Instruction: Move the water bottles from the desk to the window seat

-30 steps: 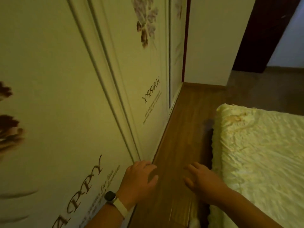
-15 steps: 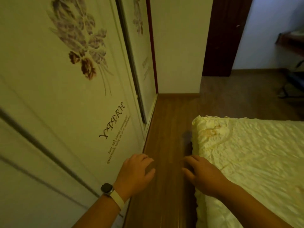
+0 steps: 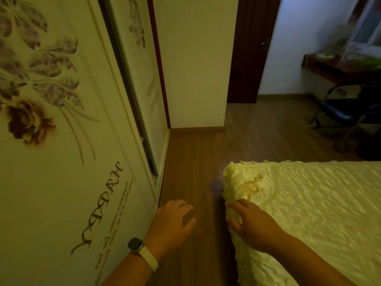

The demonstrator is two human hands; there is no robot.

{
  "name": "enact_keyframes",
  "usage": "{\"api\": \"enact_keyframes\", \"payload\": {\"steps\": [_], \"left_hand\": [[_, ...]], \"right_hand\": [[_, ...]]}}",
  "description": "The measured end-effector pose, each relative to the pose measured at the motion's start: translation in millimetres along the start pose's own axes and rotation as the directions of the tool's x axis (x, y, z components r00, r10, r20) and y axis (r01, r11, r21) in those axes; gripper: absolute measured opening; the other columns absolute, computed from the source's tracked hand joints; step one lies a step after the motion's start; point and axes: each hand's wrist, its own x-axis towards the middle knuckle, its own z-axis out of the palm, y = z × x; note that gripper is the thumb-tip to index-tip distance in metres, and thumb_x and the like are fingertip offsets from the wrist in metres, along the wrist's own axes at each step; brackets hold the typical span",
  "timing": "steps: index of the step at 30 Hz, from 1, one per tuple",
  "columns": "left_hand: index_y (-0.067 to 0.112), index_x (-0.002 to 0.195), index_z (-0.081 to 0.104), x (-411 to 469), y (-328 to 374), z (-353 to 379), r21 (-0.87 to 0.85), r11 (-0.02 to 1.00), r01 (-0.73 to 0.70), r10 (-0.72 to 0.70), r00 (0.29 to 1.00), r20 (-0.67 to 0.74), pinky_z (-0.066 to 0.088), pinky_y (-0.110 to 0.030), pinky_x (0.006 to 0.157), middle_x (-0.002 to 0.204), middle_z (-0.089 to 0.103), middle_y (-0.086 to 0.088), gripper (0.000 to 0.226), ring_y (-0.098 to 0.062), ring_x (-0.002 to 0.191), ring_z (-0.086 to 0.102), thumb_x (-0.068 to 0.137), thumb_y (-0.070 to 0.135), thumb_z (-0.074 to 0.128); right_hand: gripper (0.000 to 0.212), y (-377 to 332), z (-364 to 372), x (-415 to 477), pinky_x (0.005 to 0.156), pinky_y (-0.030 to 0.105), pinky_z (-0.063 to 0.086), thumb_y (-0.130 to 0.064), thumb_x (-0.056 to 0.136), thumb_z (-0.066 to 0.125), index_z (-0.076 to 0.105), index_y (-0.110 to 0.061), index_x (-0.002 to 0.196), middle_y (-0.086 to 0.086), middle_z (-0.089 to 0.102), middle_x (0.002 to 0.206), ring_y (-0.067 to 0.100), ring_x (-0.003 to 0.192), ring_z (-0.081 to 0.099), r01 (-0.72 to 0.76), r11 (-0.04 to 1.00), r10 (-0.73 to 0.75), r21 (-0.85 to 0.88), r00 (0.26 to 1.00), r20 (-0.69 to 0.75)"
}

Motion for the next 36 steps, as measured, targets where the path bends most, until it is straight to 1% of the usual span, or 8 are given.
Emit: {"api": "enact_keyframes", "payload": {"steps": [5, 9, 12, 15, 19, 23, 26, 36], "left_hand": [[0.034, 0.144, 0.043, 81, -38, -44, -0.027, 0.999, -0.046, 0.046, 0.999, 0.007, 0.025, -0.038, 0.119, 0.151, 0.039, 0.01, 0.047, -0.011, 0.141, 0.032, 0.1, 0.051, 0.041], [0.033, 0.144, 0.042, 139, -56, -78, -0.012, 0.996, -0.094, 0.094, 0.996, -0.007, 0.026, -0.04, 0.119, 0.151, 0.039, 0.01, 0.047, -0.012, 0.142, 0.031, 0.1, 0.049, 0.042], [0.034, 0.144, 0.042, 173, -61, -95, -0.015, 0.992, -0.129, 0.128, 0.992, -0.011, 0.027, -0.036, 0.117, 0.15, 0.04, 0.01, 0.046, -0.011, 0.141, 0.032, 0.1, 0.049, 0.042], [0.035, 0.143, 0.041, 209, -63, -104, 0.013, 0.986, -0.164, 0.164, 0.986, -0.002, 0.025, -0.033, 0.116, 0.15, 0.039, 0.012, 0.046, -0.01, 0.141, 0.031, 0.1, 0.05, 0.041], [0.035, 0.144, 0.04, 262, -65, -110, 0.034, 0.984, -0.173, 0.173, 0.985, 0.026, 0.024, -0.034, 0.117, 0.152, 0.038, 0.012, 0.047, -0.01, 0.142, 0.03, 0.1, 0.051, 0.041], [0.036, 0.145, 0.038, 322, -64, -115, 0.076, 0.981, -0.179, 0.175, 0.983, 0.063, 0.023, -0.034, 0.117, 0.153, 0.036, 0.012, 0.048, -0.01, 0.143, 0.029, 0.1, 0.053, 0.038], [0.036, 0.145, 0.038, 373, -57, -124, 0.104, 0.979, -0.178, 0.171, 0.983, 0.072, 0.022, -0.034, 0.117, 0.153, 0.036, 0.012, 0.048, -0.009, 0.143, 0.029, 0.1, 0.053, 0.038], [0.036, 0.144, 0.041, 548, 2, -154, 0.11, 0.972, -0.206, 0.2, 0.978, 0.062, 0.029, -0.035, 0.117, 0.15, 0.039, 0.014, 0.046, -0.008, 0.141, 0.032, 0.1, 0.049, 0.043]], "right_hand": [[0.044, -18, -25, 84, 0.092, 0.03, 0.047, -0.052, 0.096, 0.044, 0.047, -0.031, 0.135, -0.008, 0.052, 0.129, 0.013, 0.115, 0.053, -0.053, 0.998, 0.053, -0.025, 0.998, -0.021], [0.045, -25, -43, 138, 0.094, 0.032, 0.048, -0.05, 0.096, 0.046, 0.048, -0.027, 0.135, -0.005, 0.051, 0.133, 0.016, 0.118, 0.052, -0.1, 0.995, 0.098, -0.024, 0.993, -0.071], [0.048, -23, -51, 167, 0.094, 0.032, 0.048, -0.05, 0.097, 0.045, 0.044, -0.029, 0.14, -0.007, 0.049, 0.136, 0.016, 0.121, 0.051, -0.119, 0.993, 0.117, -0.019, 0.99, -0.084], [0.047, -13, -59, 194, 0.094, 0.031, 0.048, -0.051, 0.097, 0.044, 0.044, -0.029, 0.139, -0.007, 0.049, 0.135, 0.014, 0.119, 0.05, -0.144, 0.989, 0.142, -0.014, 0.985, -0.097], [0.051, 12, -62, 236, 0.096, 0.032, 0.048, -0.053, 0.097, 0.043, 0.043, -0.029, 0.141, -0.008, 0.048, 0.137, 0.014, 0.122, 0.049, -0.169, 0.986, 0.17, 0.015, 0.981, -0.098], [0.05, 46, -66, 287, 0.094, 0.028, 0.047, -0.052, 0.097, 0.044, 0.044, -0.029, 0.141, -0.008, 0.049, 0.135, 0.012, 0.119, 0.05, -0.157, 0.986, 0.163, 0.06, 0.981, -0.106], [0.05, 76, -75, 334, 0.095, 0.027, 0.047, -0.051, 0.097, 0.045, 0.043, -0.029, 0.142, -0.008, 0.047, 0.14, 0.012, 0.121, 0.05, -0.139, 0.985, 0.151, 0.1, 0.982, -0.114], [0.052, 190, -150, 464, 0.099, 0.029, 0.045, -0.053, 0.097, 0.042, 0.043, -0.028, 0.142, -0.005, 0.046, 0.142, 0.014, 0.124, 0.049, -0.133, 0.987, 0.143, 0.085, 0.982, -0.124]]}}
